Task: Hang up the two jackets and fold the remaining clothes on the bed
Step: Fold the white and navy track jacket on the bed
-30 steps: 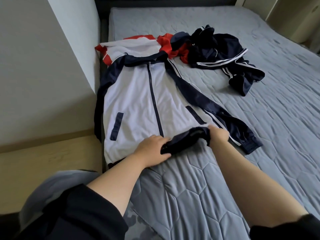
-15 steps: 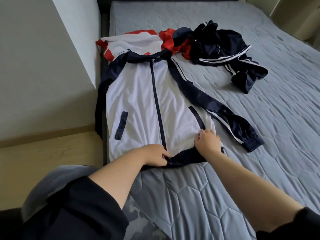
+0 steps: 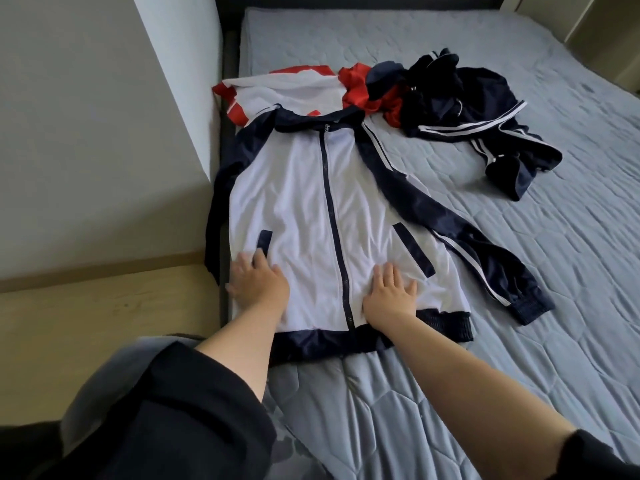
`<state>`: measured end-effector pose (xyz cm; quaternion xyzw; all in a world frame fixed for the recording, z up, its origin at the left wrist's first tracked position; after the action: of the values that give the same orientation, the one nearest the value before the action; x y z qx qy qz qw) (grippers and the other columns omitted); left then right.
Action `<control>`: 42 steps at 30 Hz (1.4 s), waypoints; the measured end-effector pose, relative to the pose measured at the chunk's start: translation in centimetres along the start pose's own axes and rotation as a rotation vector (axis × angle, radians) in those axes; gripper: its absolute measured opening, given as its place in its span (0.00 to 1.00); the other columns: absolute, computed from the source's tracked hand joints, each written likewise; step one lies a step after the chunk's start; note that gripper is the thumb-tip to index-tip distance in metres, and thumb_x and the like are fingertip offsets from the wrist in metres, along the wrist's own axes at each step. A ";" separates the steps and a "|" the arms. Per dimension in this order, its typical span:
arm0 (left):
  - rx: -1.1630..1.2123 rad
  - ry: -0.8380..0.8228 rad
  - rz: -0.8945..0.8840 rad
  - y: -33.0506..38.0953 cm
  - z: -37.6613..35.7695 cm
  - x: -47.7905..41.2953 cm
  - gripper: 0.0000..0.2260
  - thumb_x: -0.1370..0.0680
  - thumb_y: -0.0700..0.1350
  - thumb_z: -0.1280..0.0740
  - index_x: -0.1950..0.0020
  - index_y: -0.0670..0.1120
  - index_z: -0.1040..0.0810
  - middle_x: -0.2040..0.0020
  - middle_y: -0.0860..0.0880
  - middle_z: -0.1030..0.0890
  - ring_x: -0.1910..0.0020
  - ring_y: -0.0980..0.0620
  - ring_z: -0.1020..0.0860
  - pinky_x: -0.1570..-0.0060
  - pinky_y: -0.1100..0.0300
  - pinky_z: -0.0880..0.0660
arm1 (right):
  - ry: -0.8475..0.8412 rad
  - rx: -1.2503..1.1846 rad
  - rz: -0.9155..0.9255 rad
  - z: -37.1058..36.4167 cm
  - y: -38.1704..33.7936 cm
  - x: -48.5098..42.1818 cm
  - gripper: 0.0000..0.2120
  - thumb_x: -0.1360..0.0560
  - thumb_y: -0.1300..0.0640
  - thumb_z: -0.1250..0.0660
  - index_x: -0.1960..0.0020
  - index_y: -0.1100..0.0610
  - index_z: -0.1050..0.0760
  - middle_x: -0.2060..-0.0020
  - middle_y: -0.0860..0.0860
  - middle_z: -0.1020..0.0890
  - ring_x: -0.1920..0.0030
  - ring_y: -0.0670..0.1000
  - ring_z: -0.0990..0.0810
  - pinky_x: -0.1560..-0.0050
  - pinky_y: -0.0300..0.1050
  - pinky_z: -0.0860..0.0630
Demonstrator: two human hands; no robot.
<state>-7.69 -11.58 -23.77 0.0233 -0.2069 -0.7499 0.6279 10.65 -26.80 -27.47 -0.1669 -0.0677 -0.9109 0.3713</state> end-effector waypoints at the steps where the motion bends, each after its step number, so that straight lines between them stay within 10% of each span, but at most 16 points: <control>1: 0.146 -0.021 0.128 -1.0 0.4 -0.4 0.22 0.19 0.50 0.47 0.24 0.49 0.45 0.24 0.45 0.46 0.26 0.43 0.46 0.30 0.43 0.43 | -0.030 0.003 -0.036 0.1 -0.4 -0.1 0.32 0.23 0.55 0.52 0.23 0.56 0.63 0.24 0.54 0.60 0.24 0.52 0.62 0.28 0.62 0.60; 6: 0.394 -0.044 0.384 -4.6 1.2 -1.3 0.19 0.24 0.46 0.38 0.34 0.41 0.31 0.35 0.40 0.30 0.39 0.39 0.29 0.44 0.47 0.27 | 0.026 -0.198 -0.169 2.0 -3.1 -0.5 0.33 0.24 0.58 0.46 0.23 0.56 0.58 0.23 0.55 0.58 0.24 0.55 0.60 0.28 0.63 0.59; 10: 0.470 -0.111 0.282 -5.0 0.9 -1.2 0.15 0.24 0.49 0.35 0.45 0.38 0.29 0.50 0.44 0.25 0.60 0.47 0.26 0.63 0.58 0.30 | 0.199 -0.301 0.165 2.2 -7.8 0.2 0.30 0.22 0.54 0.49 0.23 0.52 0.56 0.23 0.52 0.57 0.24 0.52 0.61 0.27 0.57 0.63; 15: 0.549 -0.304 0.365 -6.4 0.5 -0.8 0.19 0.28 0.55 0.30 0.50 0.42 0.31 0.56 0.49 0.26 0.59 0.49 0.26 0.57 0.58 0.30 | 0.044 -0.184 0.246 -0.9 -9.4 0.0 0.29 0.21 0.45 0.55 0.23 0.50 0.58 0.23 0.51 0.57 0.24 0.53 0.60 0.28 0.62 0.61; 20: 0.738 -0.130 0.337 -7.8 2.1 -0.4 0.12 0.28 0.47 0.30 0.62 0.44 0.31 0.64 0.49 0.26 0.69 0.49 0.27 0.70 0.61 0.31 | 0.047 -0.194 0.211 -1.0 -9.7 -0.5 0.28 0.21 0.45 0.56 0.23 0.48 0.57 0.23 0.49 0.56 0.24 0.52 0.58 0.28 0.61 0.60; 25: 0.271 -0.154 0.260 -8.2 2.9 1.3 0.18 0.26 0.50 0.29 0.44 0.43 0.32 0.49 0.47 0.24 0.56 0.46 0.25 0.64 0.58 0.32 | 0.048 -0.171 0.197 -1.4 -9.7 -0.4 0.28 0.21 0.44 0.57 0.23 0.48 0.59 0.23 0.49 0.57 0.24 0.52 0.60 0.28 0.60 0.62; 32: -0.201 0.067 -0.368 -3.3 2.0 0.8 0.25 0.23 0.48 0.39 0.26 0.49 0.41 0.32 0.47 0.35 0.32 0.46 0.38 0.34 0.55 0.38 | 0.116 -0.280 0.243 -0.4 -8.9 -0.2 0.28 0.20 0.46 0.50 0.23 0.51 0.50 0.23 0.50 0.49 0.24 0.52 0.52 0.26 0.54 0.57; 42: -0.264 -0.156 -0.641 4.2 -2.8 2.4 0.25 0.20 0.53 0.44 0.24 0.49 0.44 0.22 0.46 0.51 0.24 0.47 0.54 0.28 0.48 0.50 | 0.220 -1.360 -0.184 2.5 -3.0 -1.1 0.15 0.22 0.59 0.44 0.37 0.58 0.28 0.49 0.54 0.20 0.54 0.49 0.21 0.52 0.45 0.25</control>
<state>-3.43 -15.14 -24.37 -0.0516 -0.1374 -0.9287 0.3405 9.91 -23.39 -25.55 -0.2626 0.5421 -0.7906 0.1103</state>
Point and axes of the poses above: each hand's wrist, its own x-axis away from the middle knuckle, its own z-axis out of the back of the hand, y = z × x, the point moved 5 cm from there along -x, towards the middle knuckle
